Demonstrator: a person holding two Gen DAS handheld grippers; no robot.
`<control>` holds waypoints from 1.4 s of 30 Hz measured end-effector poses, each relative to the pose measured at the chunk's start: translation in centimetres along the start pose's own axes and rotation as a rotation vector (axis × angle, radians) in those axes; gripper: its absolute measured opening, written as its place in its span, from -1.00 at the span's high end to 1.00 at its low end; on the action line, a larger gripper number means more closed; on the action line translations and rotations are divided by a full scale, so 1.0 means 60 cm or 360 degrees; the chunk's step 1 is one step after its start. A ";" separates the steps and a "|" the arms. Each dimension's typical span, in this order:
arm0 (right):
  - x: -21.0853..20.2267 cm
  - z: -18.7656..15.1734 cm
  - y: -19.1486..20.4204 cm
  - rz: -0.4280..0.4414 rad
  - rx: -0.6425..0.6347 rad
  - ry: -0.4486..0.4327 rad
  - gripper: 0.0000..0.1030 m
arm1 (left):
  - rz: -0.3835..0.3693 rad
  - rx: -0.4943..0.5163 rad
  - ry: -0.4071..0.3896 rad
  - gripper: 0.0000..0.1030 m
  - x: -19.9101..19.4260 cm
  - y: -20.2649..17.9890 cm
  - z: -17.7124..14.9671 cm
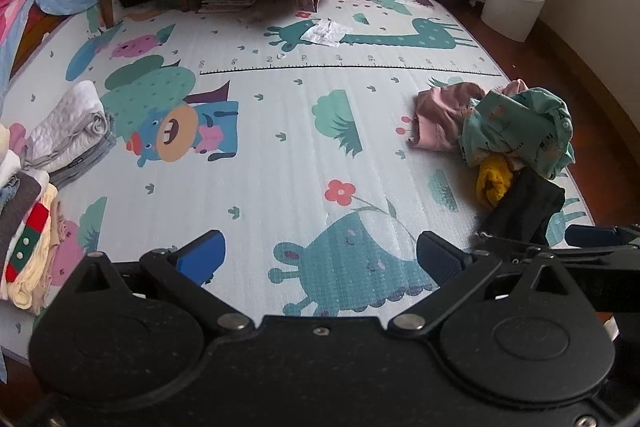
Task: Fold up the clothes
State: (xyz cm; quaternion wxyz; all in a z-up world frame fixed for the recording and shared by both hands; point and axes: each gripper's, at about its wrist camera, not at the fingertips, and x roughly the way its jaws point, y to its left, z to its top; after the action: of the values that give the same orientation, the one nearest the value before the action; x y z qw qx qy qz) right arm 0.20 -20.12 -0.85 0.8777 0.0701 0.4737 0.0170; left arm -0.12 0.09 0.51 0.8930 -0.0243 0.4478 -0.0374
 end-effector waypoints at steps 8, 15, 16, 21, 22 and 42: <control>-0.001 0.002 -0.001 0.0013 0.0001 0.0004 -1.00 | -0.0002 -0.0008 0.0012 -1.00 0.000 0.015 0.006; -0.002 0.002 0.006 0.0009 -0.0008 0.0005 -1.00 | -0.0001 -0.0023 0.0009 -1.00 0.003 0.009 0.004; -0.002 0.002 0.006 0.0008 -0.0010 0.0004 -1.00 | -0.0002 -0.0025 0.0009 -1.00 0.003 0.010 0.004; -0.003 0.000 0.012 0.0006 -0.0008 0.0000 -1.00 | -0.0008 -0.0029 0.0009 -1.00 0.002 0.012 0.001; -0.002 0.000 0.011 0.0005 -0.0007 0.0000 -1.00 | -0.0009 -0.0030 0.0009 -1.00 0.002 0.012 0.001; 0.002 -0.001 0.002 0.0012 -0.0008 0.0008 -1.00 | -0.0004 -0.0041 0.0010 -1.00 -0.003 -0.001 -0.001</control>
State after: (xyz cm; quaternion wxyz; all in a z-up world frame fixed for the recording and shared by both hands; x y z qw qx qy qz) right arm 0.21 -20.00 -0.94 0.8766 0.0694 0.4757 0.0217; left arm -0.27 0.04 0.61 0.8912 -0.0363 0.4510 -0.0327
